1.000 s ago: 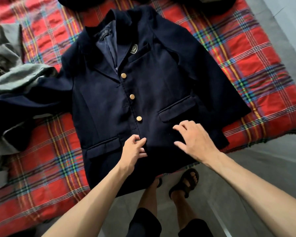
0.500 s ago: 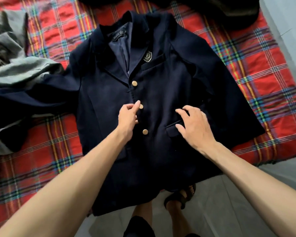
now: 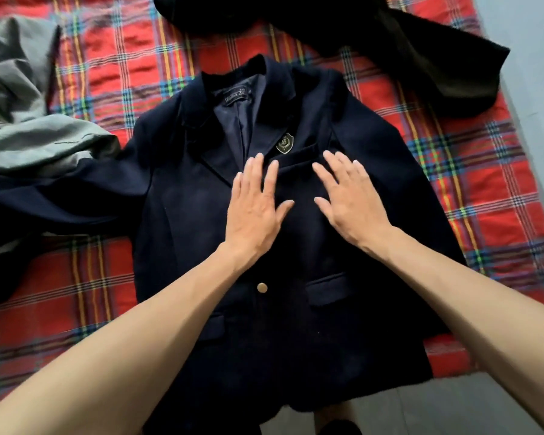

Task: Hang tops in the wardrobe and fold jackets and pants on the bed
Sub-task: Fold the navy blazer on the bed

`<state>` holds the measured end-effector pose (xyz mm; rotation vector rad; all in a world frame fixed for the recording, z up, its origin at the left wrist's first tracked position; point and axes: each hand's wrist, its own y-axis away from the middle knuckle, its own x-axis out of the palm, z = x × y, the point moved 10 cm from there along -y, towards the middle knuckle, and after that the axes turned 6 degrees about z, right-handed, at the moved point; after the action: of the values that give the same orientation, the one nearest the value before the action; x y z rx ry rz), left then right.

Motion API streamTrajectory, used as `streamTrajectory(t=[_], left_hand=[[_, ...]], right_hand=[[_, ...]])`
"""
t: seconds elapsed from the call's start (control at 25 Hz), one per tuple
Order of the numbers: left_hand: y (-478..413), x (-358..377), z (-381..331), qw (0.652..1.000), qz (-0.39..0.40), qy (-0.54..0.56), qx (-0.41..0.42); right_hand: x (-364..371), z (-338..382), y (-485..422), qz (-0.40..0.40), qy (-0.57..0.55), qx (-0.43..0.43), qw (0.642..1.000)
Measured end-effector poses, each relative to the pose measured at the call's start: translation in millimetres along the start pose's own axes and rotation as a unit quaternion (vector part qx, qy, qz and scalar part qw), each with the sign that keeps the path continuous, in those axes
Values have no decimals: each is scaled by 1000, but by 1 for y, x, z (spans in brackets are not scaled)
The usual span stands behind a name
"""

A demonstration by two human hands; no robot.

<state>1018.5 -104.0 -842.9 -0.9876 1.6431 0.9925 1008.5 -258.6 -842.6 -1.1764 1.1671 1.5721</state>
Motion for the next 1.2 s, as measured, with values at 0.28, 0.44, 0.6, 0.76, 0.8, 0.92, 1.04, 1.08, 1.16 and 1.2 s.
streamTrajectory(t=[0.28,0.44,0.6,0.76,0.8,0.92,1.04,1.08,1.16,1.2], left_hand=[[-15,61,9,971,180,-154,-36],[-52,10,-16,989,39,-113,-82],[-71,60,-25,971,183,-116,-106],[-77,77,-23,956,229,-133,-127],[-78,76,-23,956,227,-136,-126],[-79,76,-22,956,226,-141,-123],[-80,75,-23,958,228,-122,-124],[-80,74,-22,959,228,-116,-124],[-80,74,-22,957,242,-106,-123],[-80,73,-22,955,252,-98,-126]], right_hand=[[16,-22,-15,-11,23,-77,997],[-42,-68,-32,-107,-81,13,991],[-8,-146,-42,40,-189,173,966],[8,-169,16,67,-242,256,934],[14,-174,42,88,-268,298,912],[34,-186,111,195,-285,375,860],[47,-186,145,280,-282,378,836],[39,-186,145,266,-290,381,837],[-20,-206,128,114,-284,392,868],[-71,-225,117,-25,-245,395,885]])
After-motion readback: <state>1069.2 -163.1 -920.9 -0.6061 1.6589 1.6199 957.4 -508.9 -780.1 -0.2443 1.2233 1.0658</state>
